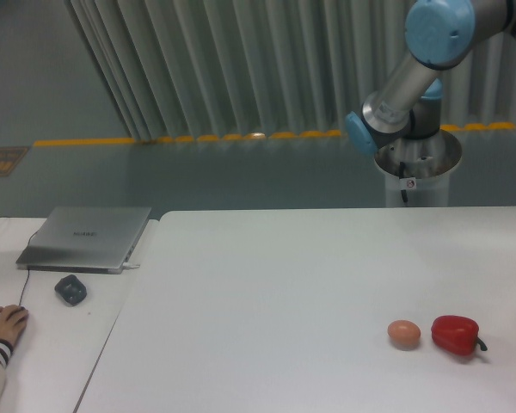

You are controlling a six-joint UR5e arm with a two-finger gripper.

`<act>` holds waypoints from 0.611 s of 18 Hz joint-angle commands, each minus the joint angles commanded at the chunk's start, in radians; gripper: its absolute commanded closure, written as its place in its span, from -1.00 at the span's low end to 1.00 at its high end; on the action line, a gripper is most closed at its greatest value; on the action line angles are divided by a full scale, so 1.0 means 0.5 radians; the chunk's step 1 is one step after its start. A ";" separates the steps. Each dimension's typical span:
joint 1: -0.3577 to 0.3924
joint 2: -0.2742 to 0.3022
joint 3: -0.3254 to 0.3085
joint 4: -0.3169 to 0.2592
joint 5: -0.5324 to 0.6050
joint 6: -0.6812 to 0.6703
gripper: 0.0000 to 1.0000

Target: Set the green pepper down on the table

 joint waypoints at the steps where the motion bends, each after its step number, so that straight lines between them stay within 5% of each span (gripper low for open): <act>1: 0.003 0.021 0.012 -0.015 -0.006 0.000 0.17; 11: -0.147 0.276 0.031 -0.619 -0.101 0.098 0.14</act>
